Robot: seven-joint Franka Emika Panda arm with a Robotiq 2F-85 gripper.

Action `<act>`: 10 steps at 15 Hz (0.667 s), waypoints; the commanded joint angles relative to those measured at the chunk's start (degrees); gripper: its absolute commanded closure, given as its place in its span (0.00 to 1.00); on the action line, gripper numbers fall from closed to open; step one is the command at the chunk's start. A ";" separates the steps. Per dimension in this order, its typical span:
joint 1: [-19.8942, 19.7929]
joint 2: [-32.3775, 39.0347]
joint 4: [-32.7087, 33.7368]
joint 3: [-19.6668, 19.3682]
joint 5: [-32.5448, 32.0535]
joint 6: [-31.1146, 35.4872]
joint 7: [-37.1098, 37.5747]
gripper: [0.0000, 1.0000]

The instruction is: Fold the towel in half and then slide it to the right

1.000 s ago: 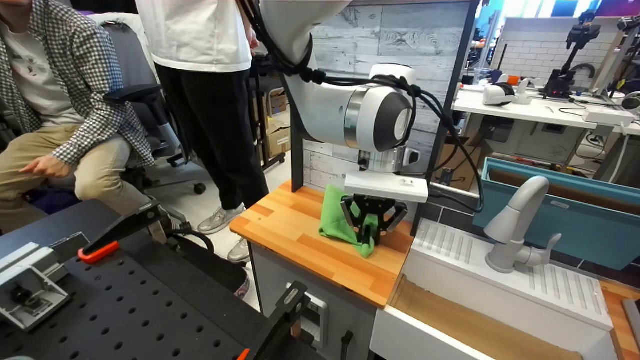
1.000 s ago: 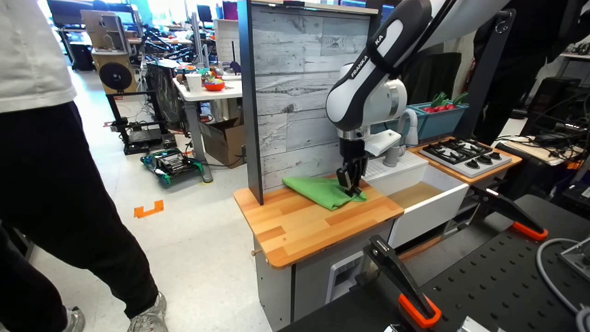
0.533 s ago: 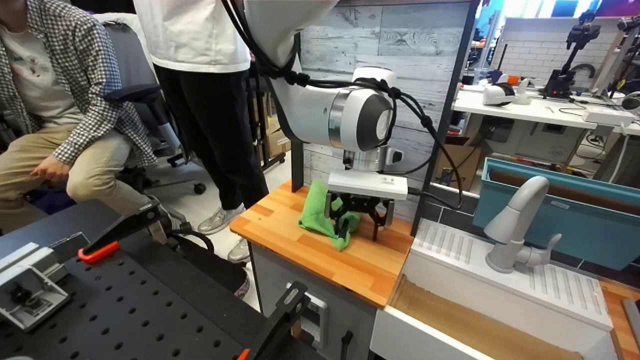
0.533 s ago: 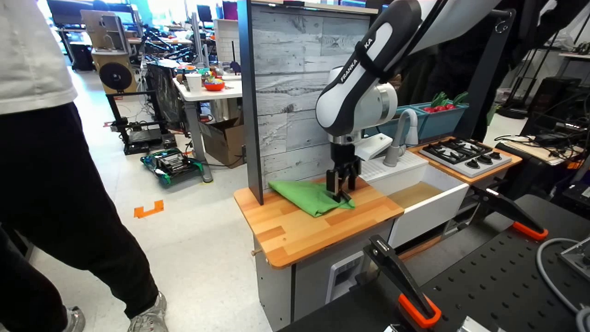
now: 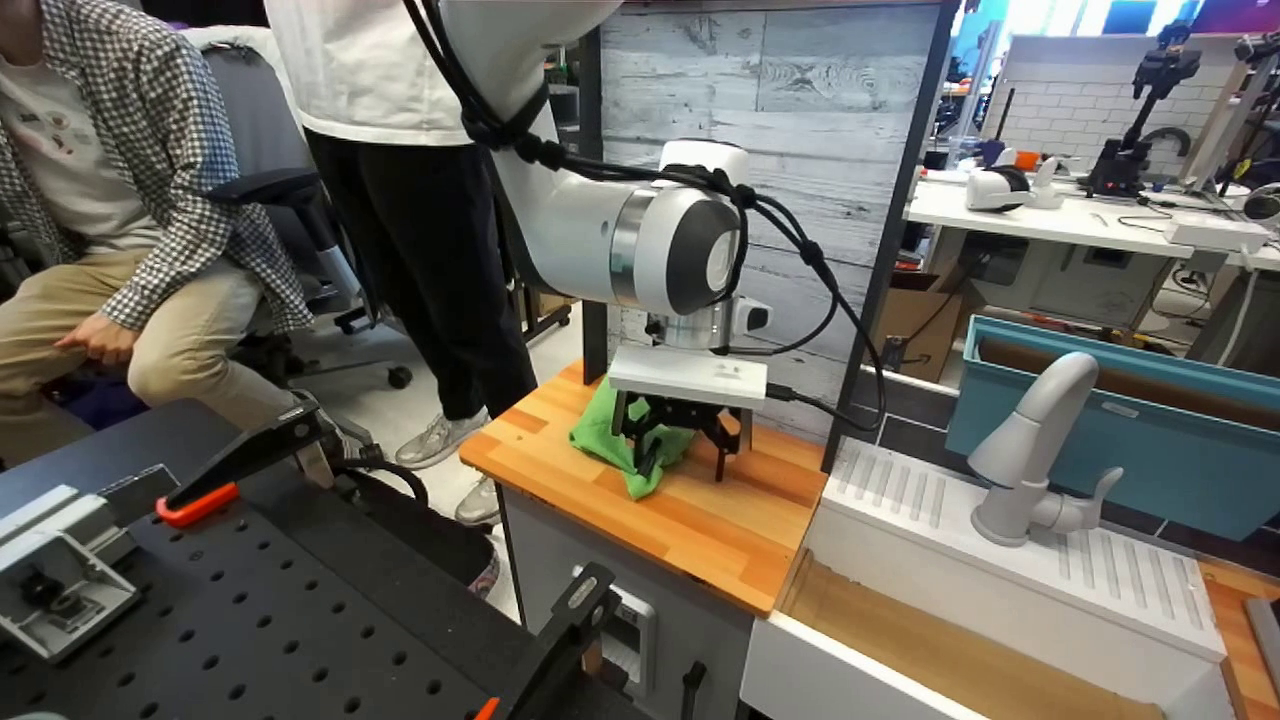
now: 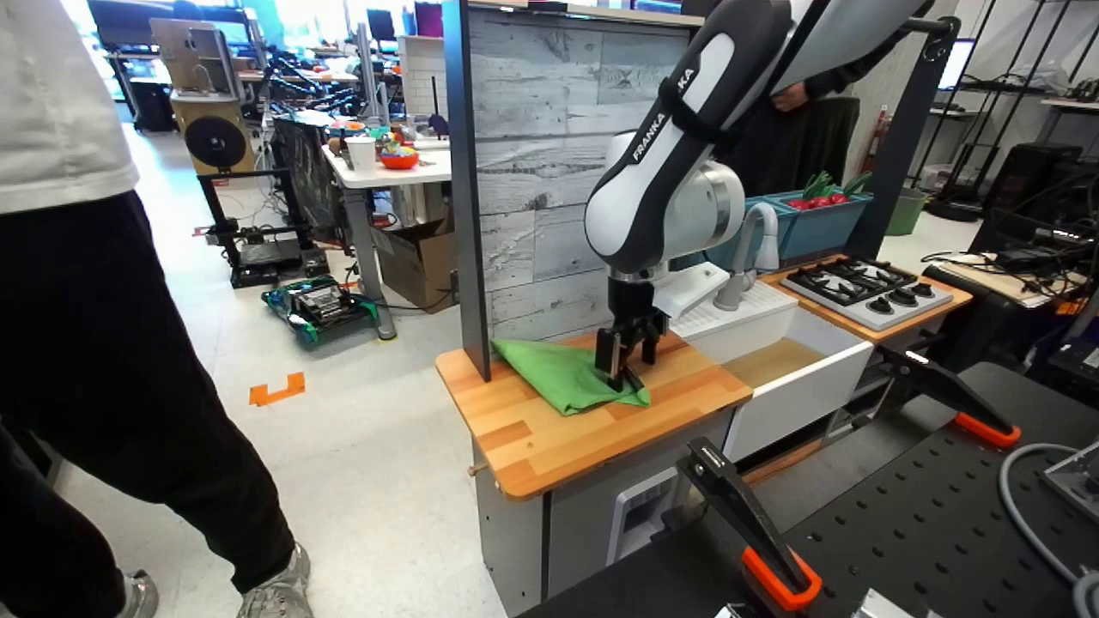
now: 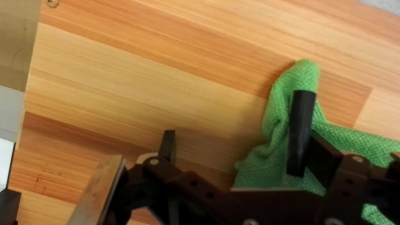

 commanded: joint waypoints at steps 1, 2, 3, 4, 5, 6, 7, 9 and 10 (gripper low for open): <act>0.61 -6.23 -9.84 -0.28 1.35 4.71 2.25 0.00; 0.45 -7.78 -12.13 -0.11 1.55 5.75 2.78 0.00; 0.10 -9.23 -14.09 0.19 1.81 6.36 3.06 0.00; -0.26 -10.85 -16.21 0.47 2.07 7.03 3.36 0.00; -0.54 -12.34 -18.03 0.60 2.30 7.63 3.63 0.00; -1.02 -13.93 -19.75 0.92 2.83 8.05 3.69 0.00; -1.65 -15.83 -21.67 1.36 3.58 8.11 3.47 0.00; -3.00 -20.29 -25.80 1.85 5.22 8.21 3.05 0.00; -3.49 -22.12 -27.40 1.99 5.99 8.24 2.94 0.00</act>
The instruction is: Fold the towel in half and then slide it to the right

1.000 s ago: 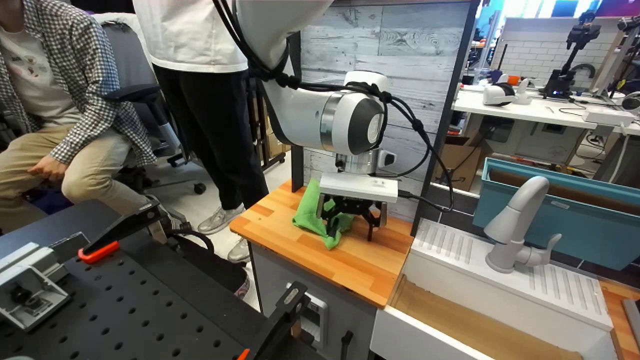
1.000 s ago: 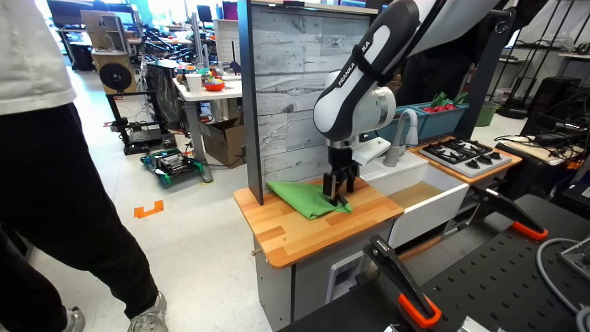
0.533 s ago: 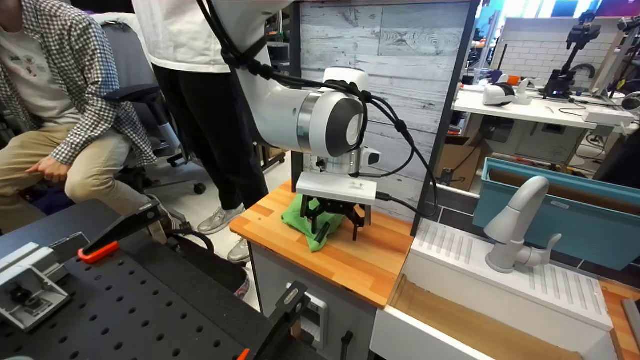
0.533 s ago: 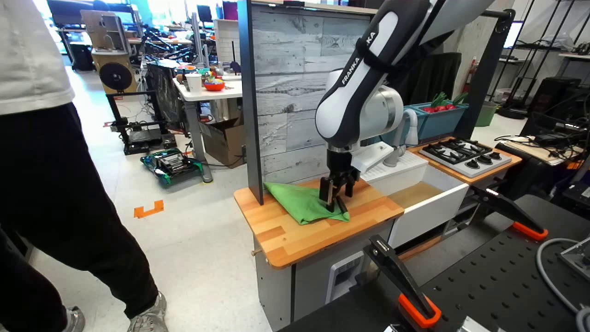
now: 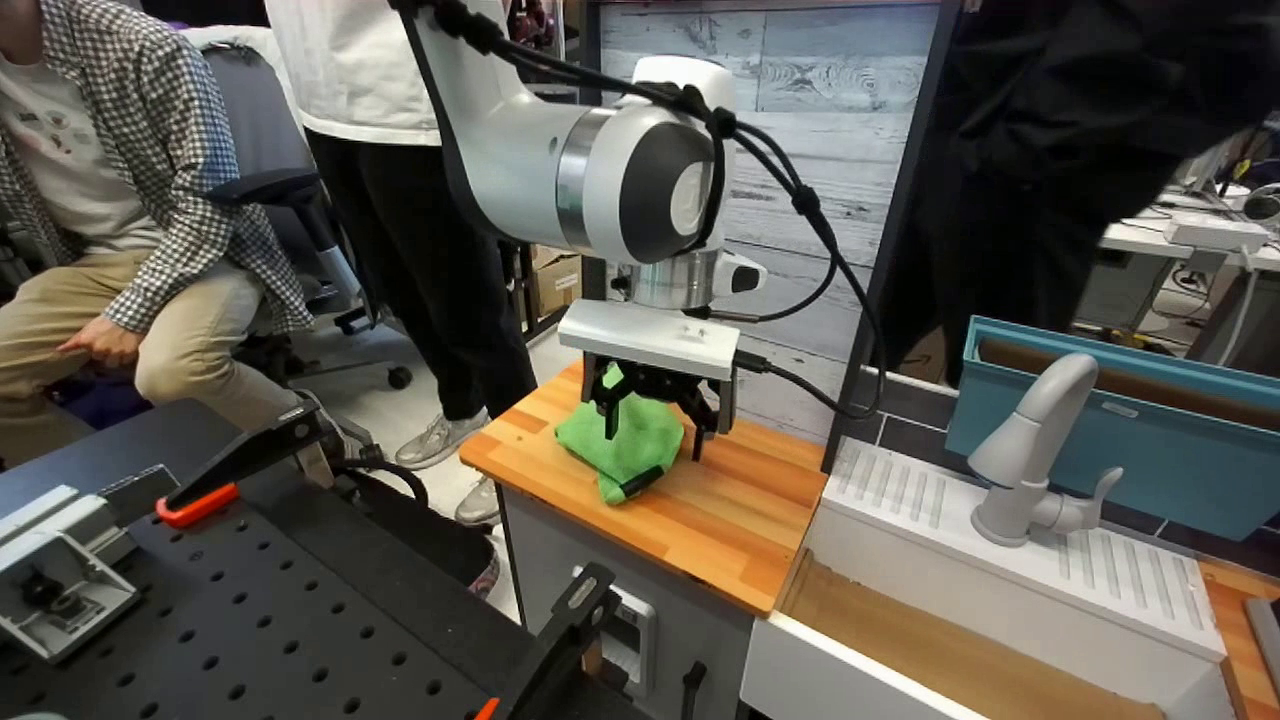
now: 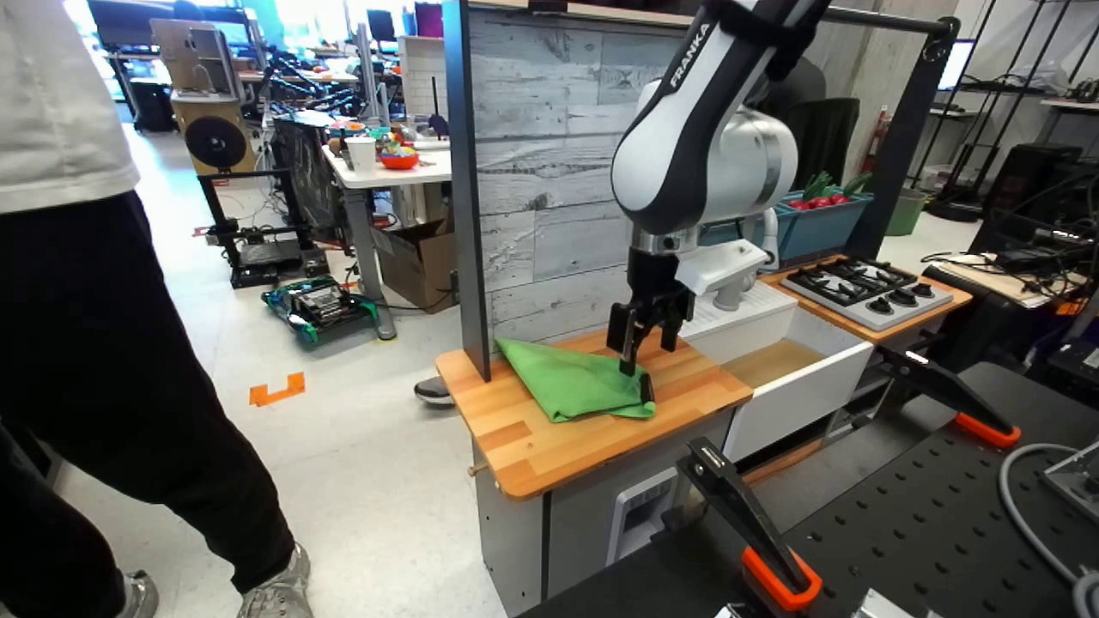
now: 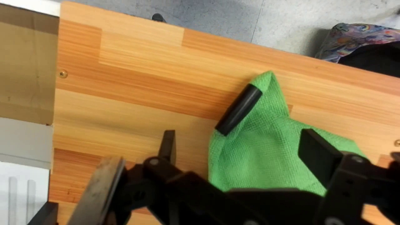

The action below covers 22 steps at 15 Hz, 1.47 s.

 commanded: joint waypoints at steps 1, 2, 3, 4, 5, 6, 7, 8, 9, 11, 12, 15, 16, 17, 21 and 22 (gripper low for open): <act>-3.14 -10.02 -10.29 1.75 3.69 1.78 -0.98 0.00; -3.53 -11.68 -11.58 1.94 4.55 1.59 -0.98 0.00; -3.89 -12.92 -12.38 2.27 5.51 1.08 -0.97 0.00; -4.44 -14.14 -13.19 2.68 6.62 0.21 -1.15 0.00; -4.95 -14.91 -13.66 3.12 7.69 -0.62 -1.66 0.00; -2.56 -11.45 -9.87 0.85 5.91 -0.28 -0.67 0.00; -2.85 -12.50 -10.84 1.12 6.62 -0.35 -0.79 0.00; -2.97 -13.17 -11.51 1.23 6.81 -0.36 -0.81 0.00; -3.01 -13.44 -11.88 1.29 6.87 -0.36 -0.82 0.00; -3.01 -13.46 -12.14 1.34 6.91 -0.36 -0.82 0.00; -3.01 -13.46 -12.21 1.35 6.92 -0.36 -0.82 0.00; -3.01 -13.46 -12.27 1.35 6.93 -0.36 -0.82 0.00; -3.01 -13.46 -12.28 1.36 6.93 -0.36 -0.82 0.00; -3.01 -13.46 -12.28 1.36 6.93 -0.36 -0.82 0.00; -2.71 -13.30 -11.85 1.31 7.10 -0.44 -0.34 0.00; -3.03 -12.86 -11.29 1.81 7.66 -0.51 -0.55 0.00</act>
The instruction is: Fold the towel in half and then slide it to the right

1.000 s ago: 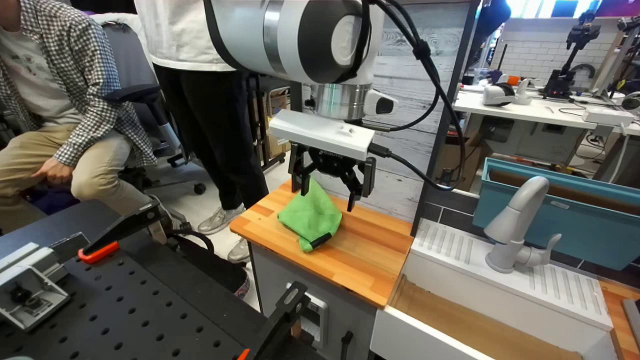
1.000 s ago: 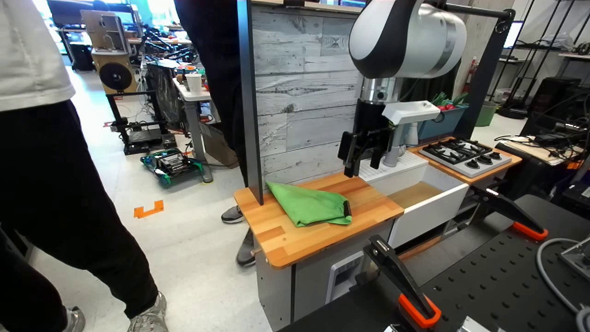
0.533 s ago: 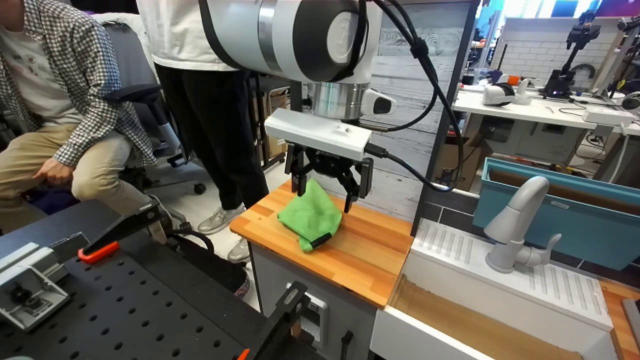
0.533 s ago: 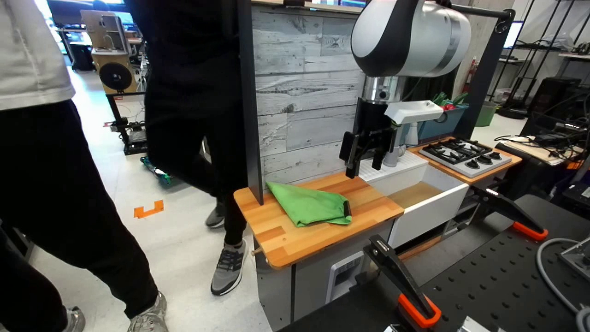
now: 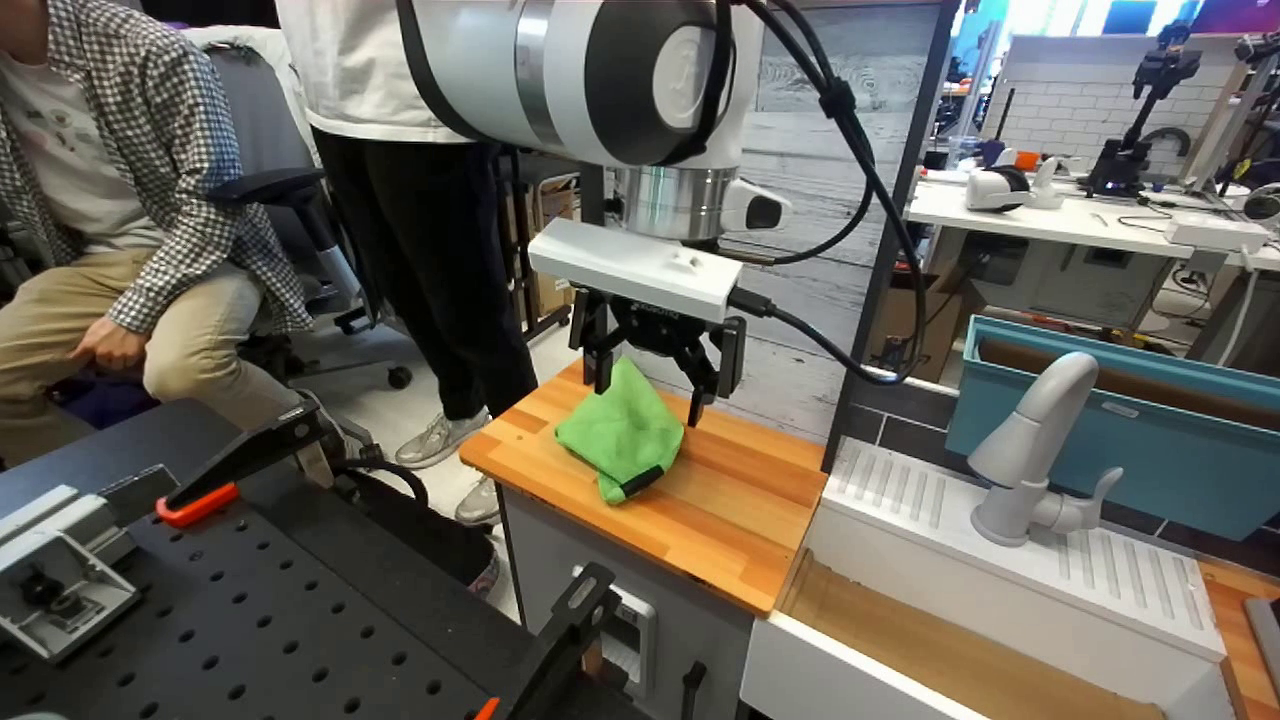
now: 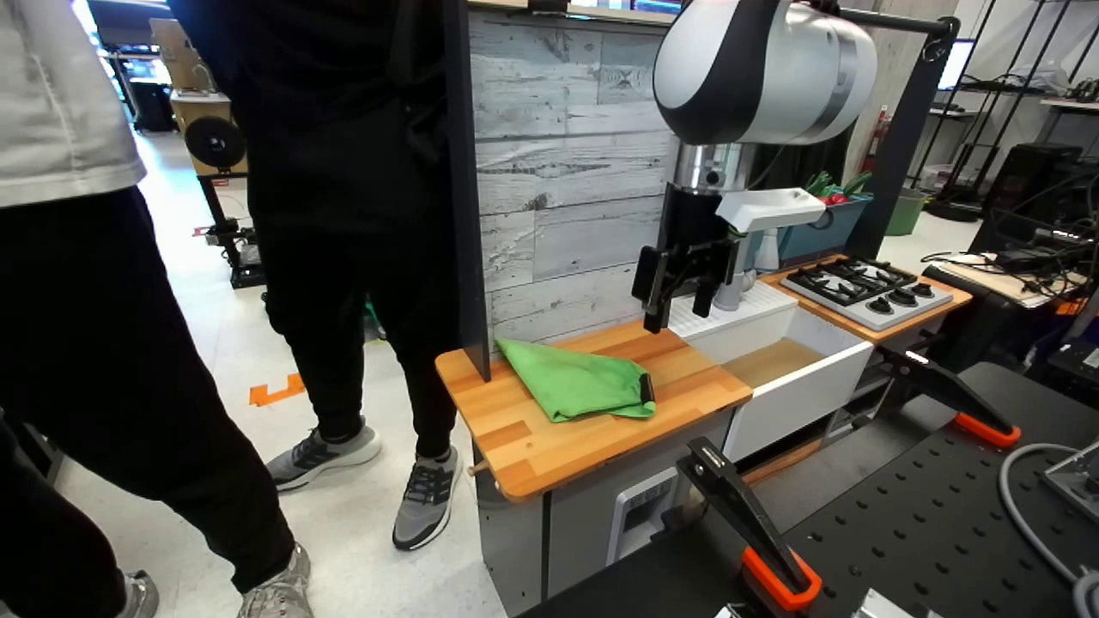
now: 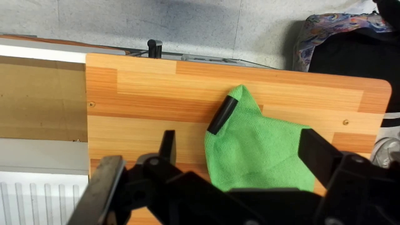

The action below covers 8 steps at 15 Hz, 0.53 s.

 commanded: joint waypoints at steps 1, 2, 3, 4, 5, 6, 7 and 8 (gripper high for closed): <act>0.41 1.38 2.28 0.31 2.02 -0.71 -0.32 0.00; 0.54 2.10 3.23 0.44 2.32 -0.85 0.02 0.00; 0.72 3.13 4.59 0.66 2.74 -1.20 0.34 0.00; 1.05 4.06 5.75 0.77 3.11 -1.16 0.74 0.00; 1.47 5.12 6.97 0.85 3.40 -0.90 1.33 0.00; 2.13 6.24 8.21 0.77 3.63 -0.71 2.11 0.00; 2.99 7.54 9.67 0.60 3.69 -0.31 3.03 0.00; 3.65 8.80 11.10 0.54 3.66 -0.34 3.76 0.00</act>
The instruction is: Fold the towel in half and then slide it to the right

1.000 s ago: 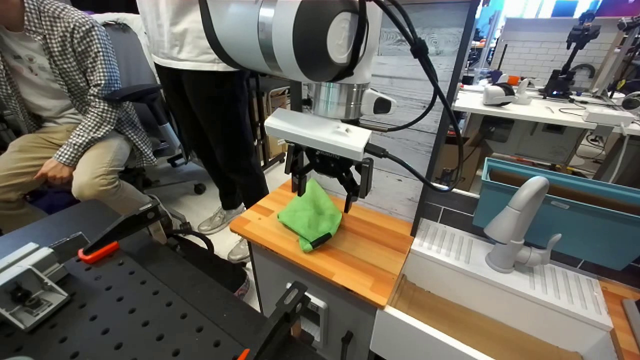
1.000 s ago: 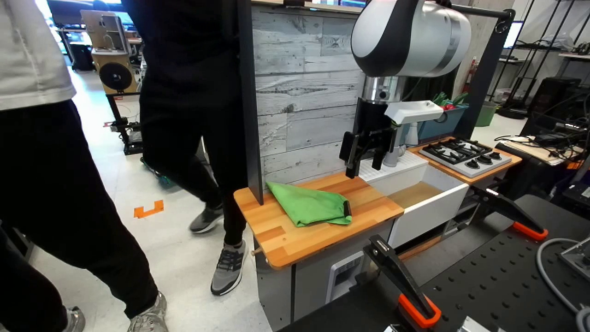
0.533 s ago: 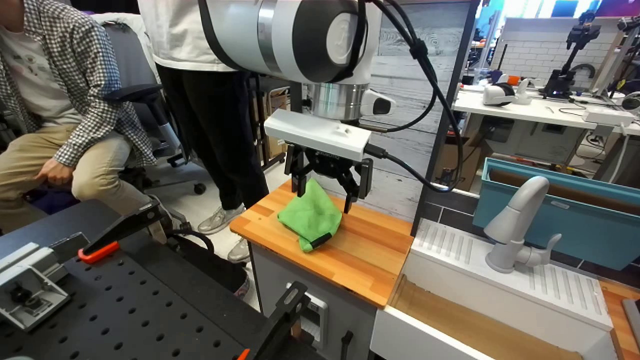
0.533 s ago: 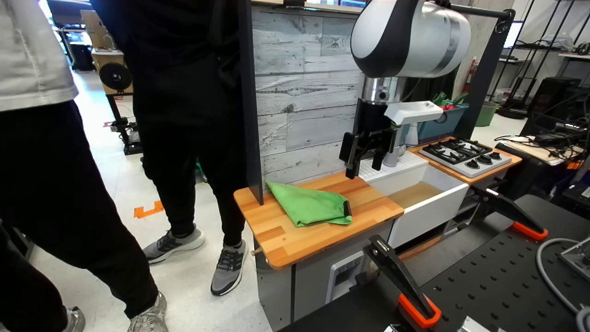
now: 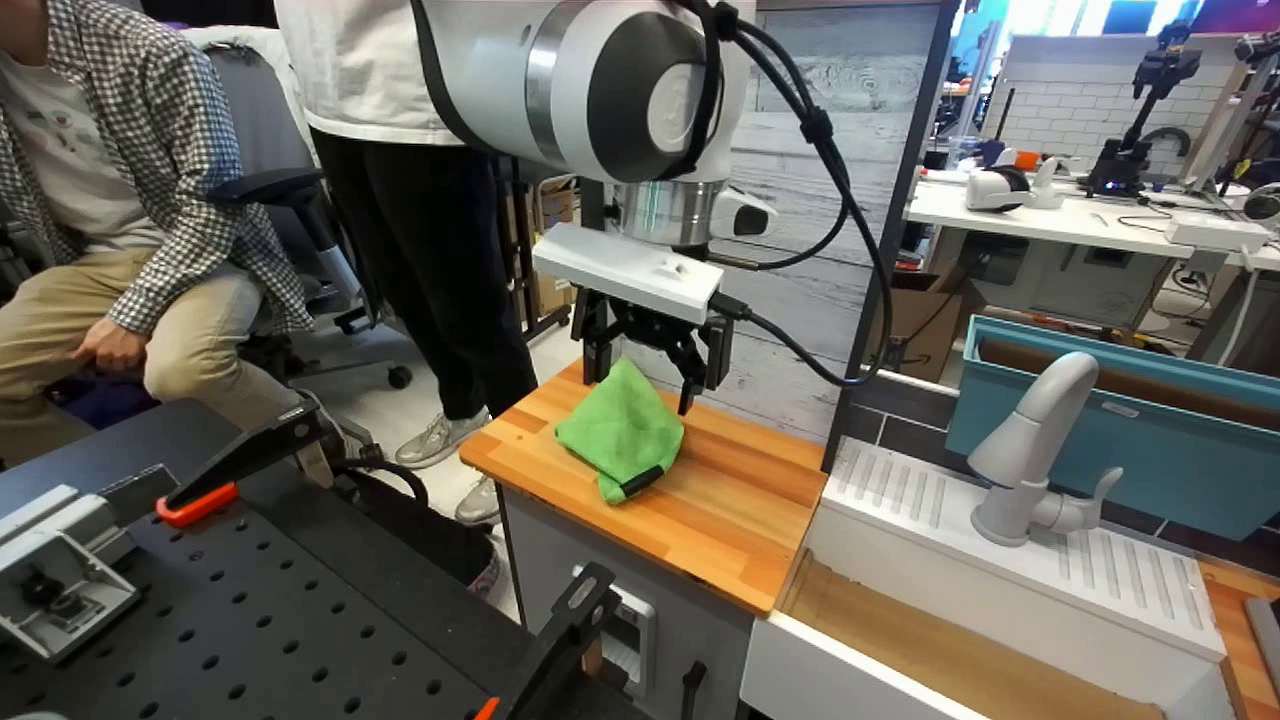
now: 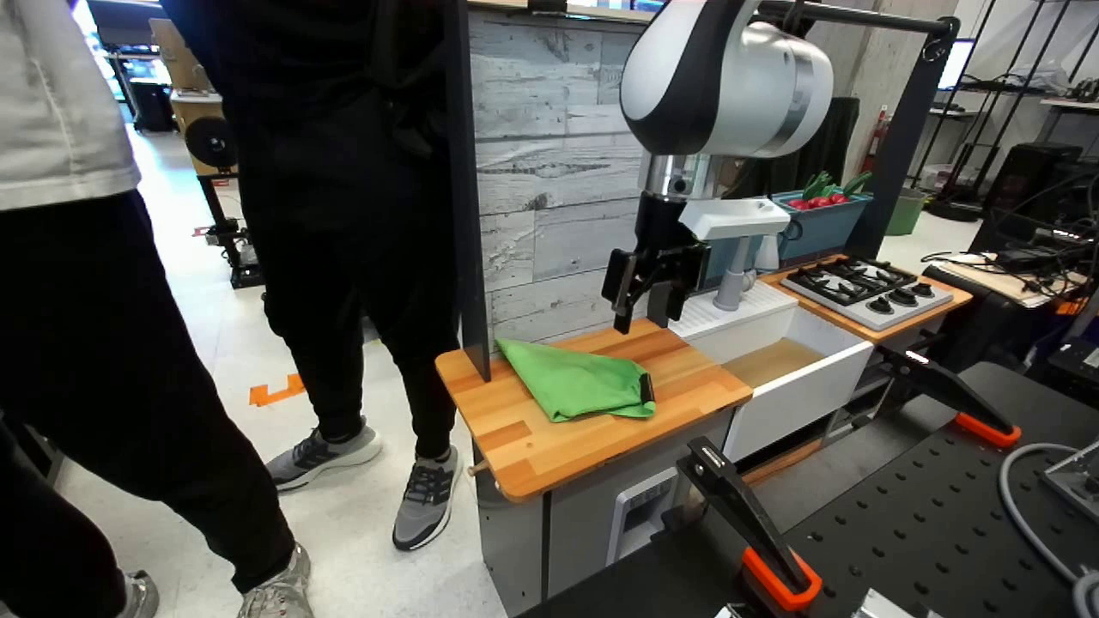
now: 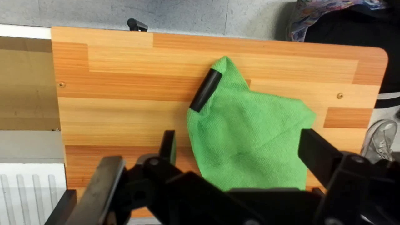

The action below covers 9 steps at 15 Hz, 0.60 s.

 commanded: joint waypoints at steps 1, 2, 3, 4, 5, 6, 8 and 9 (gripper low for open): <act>3.07 5.72 6.94 -0.33 1.49 -0.35 2.95 0.00; 3.86 7.17 8.63 -0.43 1.37 -0.61 3.81 0.00; 4.63 8.50 10.31 -0.51 1.29 -1.03 4.59 0.00; 5.40 10.06 12.06 -0.59 1.21 -1.26 5.35 0.00; 6.28 11.52 13.89 -0.81 1.04 -1.74 6.19 0.00; 6.87 12.91 15.47 -0.90 1.03 -1.87 6.80 0.00; 7.92 15.62 18.84 -1.14 0.96 -2.82 7.89 0.00; 8.28 17.09 20.67 -1.25 0.99 -3.58 8.34 0.00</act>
